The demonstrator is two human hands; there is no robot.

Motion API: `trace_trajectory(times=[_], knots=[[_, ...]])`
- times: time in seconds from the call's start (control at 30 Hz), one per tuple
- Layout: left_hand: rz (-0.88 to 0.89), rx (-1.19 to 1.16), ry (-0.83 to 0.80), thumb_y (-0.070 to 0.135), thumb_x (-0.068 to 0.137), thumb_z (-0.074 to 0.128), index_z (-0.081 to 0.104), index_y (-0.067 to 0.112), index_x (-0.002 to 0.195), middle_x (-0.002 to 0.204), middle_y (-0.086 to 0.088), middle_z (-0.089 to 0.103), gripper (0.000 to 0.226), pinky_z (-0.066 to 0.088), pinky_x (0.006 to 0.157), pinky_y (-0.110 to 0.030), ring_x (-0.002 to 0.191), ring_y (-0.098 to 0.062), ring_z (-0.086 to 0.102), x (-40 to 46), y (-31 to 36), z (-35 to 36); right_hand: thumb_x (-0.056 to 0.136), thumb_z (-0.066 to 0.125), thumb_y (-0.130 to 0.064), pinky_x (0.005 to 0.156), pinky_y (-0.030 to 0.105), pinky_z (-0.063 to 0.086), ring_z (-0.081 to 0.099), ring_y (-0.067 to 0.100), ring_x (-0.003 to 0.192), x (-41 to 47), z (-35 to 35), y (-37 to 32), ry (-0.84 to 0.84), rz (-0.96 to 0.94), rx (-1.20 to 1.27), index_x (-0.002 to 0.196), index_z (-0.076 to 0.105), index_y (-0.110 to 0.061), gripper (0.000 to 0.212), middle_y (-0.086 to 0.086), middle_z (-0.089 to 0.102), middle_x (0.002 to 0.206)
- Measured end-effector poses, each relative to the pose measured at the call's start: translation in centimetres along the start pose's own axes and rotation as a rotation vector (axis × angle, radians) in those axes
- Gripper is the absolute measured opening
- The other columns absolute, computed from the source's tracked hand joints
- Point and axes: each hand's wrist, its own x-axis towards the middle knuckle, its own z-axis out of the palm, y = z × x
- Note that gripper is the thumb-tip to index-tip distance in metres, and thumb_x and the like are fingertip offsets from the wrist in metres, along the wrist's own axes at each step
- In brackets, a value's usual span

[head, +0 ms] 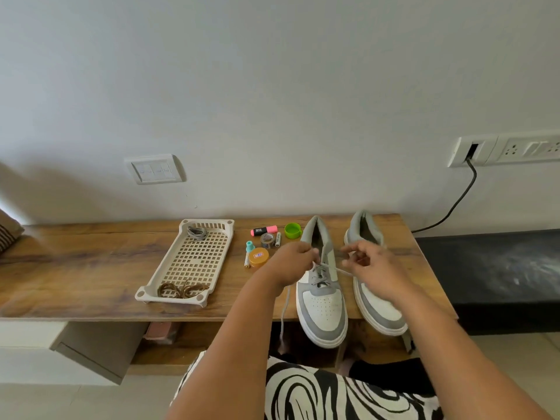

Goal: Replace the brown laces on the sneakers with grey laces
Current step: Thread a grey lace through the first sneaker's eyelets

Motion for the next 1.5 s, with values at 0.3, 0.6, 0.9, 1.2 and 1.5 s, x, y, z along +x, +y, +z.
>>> trace_trajectory(times=[0.3, 0.6, 0.9, 1.2, 1.5], knots=[[0.21, -0.131, 0.013, 0.023, 0.102, 0.049, 0.061, 0.014, 0.08, 0.064, 0.007, 0.051, 0.027, 0.038, 0.062, -0.021, 0.06, -0.007, 0.044, -1.0, 2.3, 2.2, 0.096, 0.056, -0.017, 0.055, 0.011, 0.038, 0.055, 0.002, 0.065, -0.4, 4.2, -1.0, 0.208, -0.254, 0.04, 0.082, 0.052, -0.03, 0.02, -0.01, 0.057, 0.072], [0.232, -0.23, 0.062, 0.03, 0.102, 0.051, 0.061, 0.019, 0.076, 0.065, 0.005, 0.048, 0.03, 0.037, 0.06, -0.021, 0.059, -0.008, 0.041, -0.7, 2.3, 1.2, 0.096, 0.059, -0.027, 0.071, 0.027, 0.041, 0.052, 0.015, 0.087, 1.8, 1.3, 2.2, 0.238, 0.197, 0.05, 0.107, 0.063, -0.017, 0.016, -0.002, 0.056, 0.095], [0.171, -0.074, 0.053, 0.034, 0.1, 0.054, 0.064, 0.02, 0.077, 0.07, 0.002, 0.05, 0.028, 0.036, 0.067, -0.028, 0.068, -0.014, 0.042, -0.3, 1.2, 0.7, 0.098, 0.054, -0.031, 0.068, 0.026, 0.035, 0.051, 0.017, 0.089, 2.0, 0.8, 1.4, 0.279, -0.331, -0.222, 0.098, 0.074, -0.025, 0.021, -0.005, 0.065, 0.085], [0.127, 0.008, 0.124, 0.034, 0.099, 0.056, 0.065, 0.02, 0.078, 0.075, -0.001, 0.054, 0.027, 0.039, 0.068, -0.027, 0.072, -0.015, 0.046, 0.9, -0.8, -1.6, 0.09, 0.064, -0.044, 0.108, 0.042, 0.034, 0.034, 0.021, 0.134, 1.8, -1.2, 2.9, 0.038, 0.033, -0.342, 0.143, 0.042, -0.03, 0.059, -0.006, 0.048, 0.138], [0.125, 0.101, 0.082, 0.035, 0.098, 0.058, 0.069, 0.012, 0.085, 0.067, 0.008, 0.06, 0.029, 0.041, 0.064, -0.025, 0.063, -0.01, 0.047, 1.4, -0.1, -0.6, 0.099, 0.054, -0.025, 0.055, 0.017, 0.038, 0.057, 0.004, 0.062, 2.6, -0.3, 2.0, 0.07, -0.129, -0.259, 0.09, 0.069, -0.023, 0.018, -0.007, 0.066, 0.075]])
